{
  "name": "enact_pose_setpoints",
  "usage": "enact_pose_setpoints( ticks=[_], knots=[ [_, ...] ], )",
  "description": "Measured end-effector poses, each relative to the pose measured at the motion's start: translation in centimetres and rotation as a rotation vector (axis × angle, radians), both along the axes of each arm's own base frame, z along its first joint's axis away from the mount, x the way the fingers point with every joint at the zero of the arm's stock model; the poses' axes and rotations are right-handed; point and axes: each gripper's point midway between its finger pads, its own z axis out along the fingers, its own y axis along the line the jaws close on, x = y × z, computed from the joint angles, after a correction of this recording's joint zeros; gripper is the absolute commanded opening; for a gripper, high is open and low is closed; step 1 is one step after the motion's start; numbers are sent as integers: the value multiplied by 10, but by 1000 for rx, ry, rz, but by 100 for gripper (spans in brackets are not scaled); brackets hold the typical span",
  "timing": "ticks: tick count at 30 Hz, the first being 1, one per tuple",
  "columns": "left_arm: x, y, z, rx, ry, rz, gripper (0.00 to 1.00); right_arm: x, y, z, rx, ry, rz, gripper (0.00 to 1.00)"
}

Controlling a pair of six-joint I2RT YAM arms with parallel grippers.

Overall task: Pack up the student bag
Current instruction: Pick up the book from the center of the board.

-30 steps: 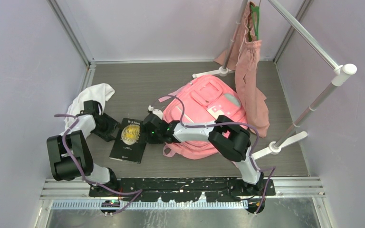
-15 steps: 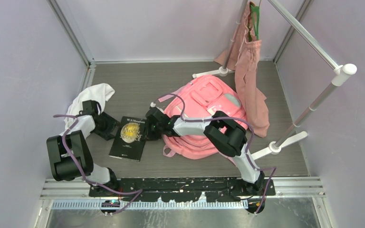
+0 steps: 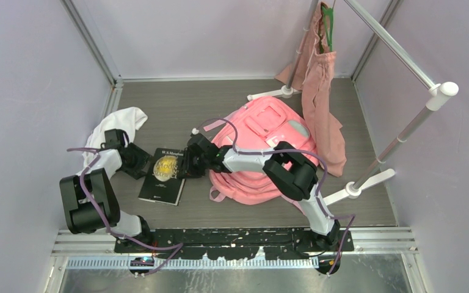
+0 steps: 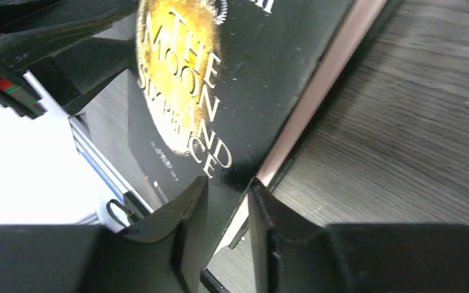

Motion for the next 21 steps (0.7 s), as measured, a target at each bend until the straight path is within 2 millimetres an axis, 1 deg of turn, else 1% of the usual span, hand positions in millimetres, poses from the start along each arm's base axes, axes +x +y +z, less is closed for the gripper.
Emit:
enact_pose_setpoints(
  ticks=[3,8,12,14,15,16,19,21],
  knots=[
    [2,0,0,0,-10,-2,57,-2,7,7,38,3,14,42],
    [3,-7,2,-35,-26,-14,57,-5,31,36,180,-29,42,44],
    [2,-12,3,-58,-36,-22,57,-5,40,49,239,-55,49,43],
    [2,-13,3,-61,-38,-25,57,-5,42,52,252,-54,49,38],
    [1,-14,4,-62,-39,-26,57,-5,43,54,259,-49,48,34],
    [1,-15,4,-63,-38,-28,57,-6,43,54,262,-46,47,27],
    [-1,-16,6,-63,-35,-31,57,-7,44,55,267,-25,42,15],
    [-4,-14,12,-51,-30,-35,58,-9,41,50,248,-4,32,5]
  ],
)
